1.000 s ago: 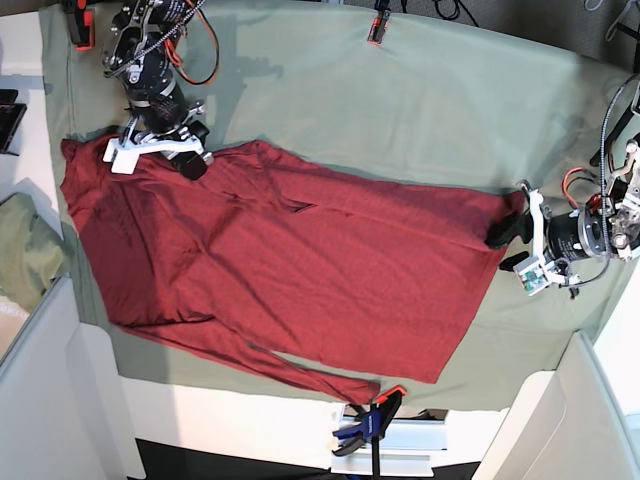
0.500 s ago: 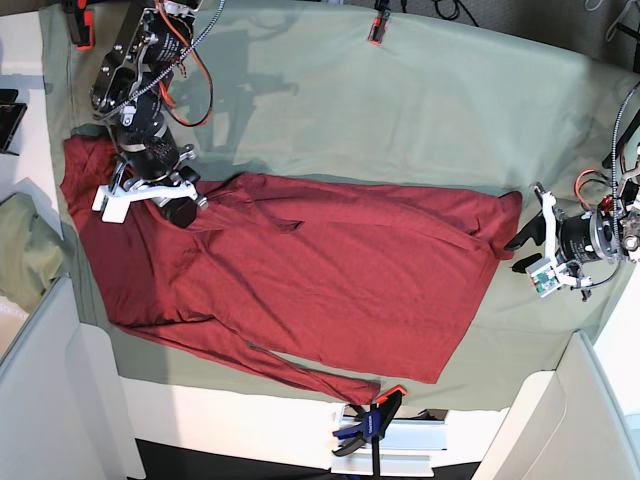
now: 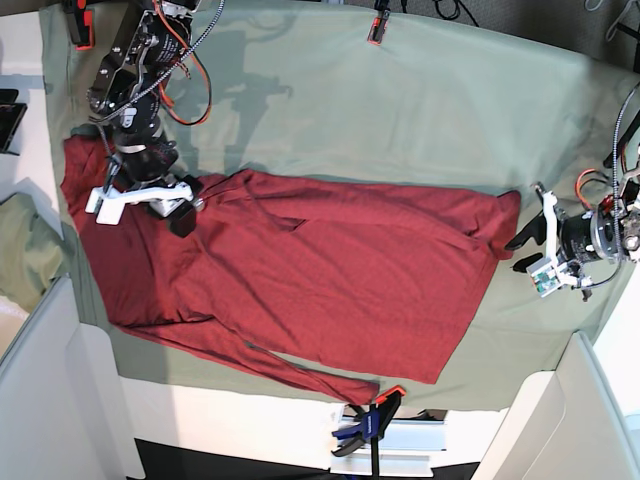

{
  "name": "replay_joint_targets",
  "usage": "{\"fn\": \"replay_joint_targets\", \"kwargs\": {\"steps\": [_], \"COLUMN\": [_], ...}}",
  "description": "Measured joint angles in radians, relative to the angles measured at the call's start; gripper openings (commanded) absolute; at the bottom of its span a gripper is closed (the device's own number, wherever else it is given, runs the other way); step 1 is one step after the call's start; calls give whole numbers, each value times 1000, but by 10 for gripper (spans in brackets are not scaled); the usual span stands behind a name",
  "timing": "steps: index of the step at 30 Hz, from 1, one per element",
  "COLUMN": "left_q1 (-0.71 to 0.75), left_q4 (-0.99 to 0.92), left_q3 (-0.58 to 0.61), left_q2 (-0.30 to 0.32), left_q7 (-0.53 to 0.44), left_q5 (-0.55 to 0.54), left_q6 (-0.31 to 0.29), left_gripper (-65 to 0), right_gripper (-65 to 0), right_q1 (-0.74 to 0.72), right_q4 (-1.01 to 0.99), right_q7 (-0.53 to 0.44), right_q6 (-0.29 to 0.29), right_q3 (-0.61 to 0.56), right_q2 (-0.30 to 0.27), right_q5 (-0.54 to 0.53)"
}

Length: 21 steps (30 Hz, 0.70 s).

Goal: Fold the T-shirt properly

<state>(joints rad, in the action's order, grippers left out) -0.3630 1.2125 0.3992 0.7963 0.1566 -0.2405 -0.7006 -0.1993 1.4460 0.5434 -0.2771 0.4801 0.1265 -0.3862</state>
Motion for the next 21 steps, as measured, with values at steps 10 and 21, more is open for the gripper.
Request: {"fn": "replay_joint_targets", "kwargs": {"steps": [10,21], "left_q1": [153,215], "left_q4": [361,380], "left_q3": [2,2], "left_q2": [37,6], "left_q7": [72,76], "left_q5": [-68,-64], "left_q6": [3,0], "left_gripper": [-397,-396], "right_gripper": [-650,-650], "right_q1": [119,224], "right_q4": [146,124], "right_q7": [143,37], "right_q6": [-3,-7], "right_q3": [-2,-3], "right_q2": [-135,-217], "right_q5": [46,170]}}
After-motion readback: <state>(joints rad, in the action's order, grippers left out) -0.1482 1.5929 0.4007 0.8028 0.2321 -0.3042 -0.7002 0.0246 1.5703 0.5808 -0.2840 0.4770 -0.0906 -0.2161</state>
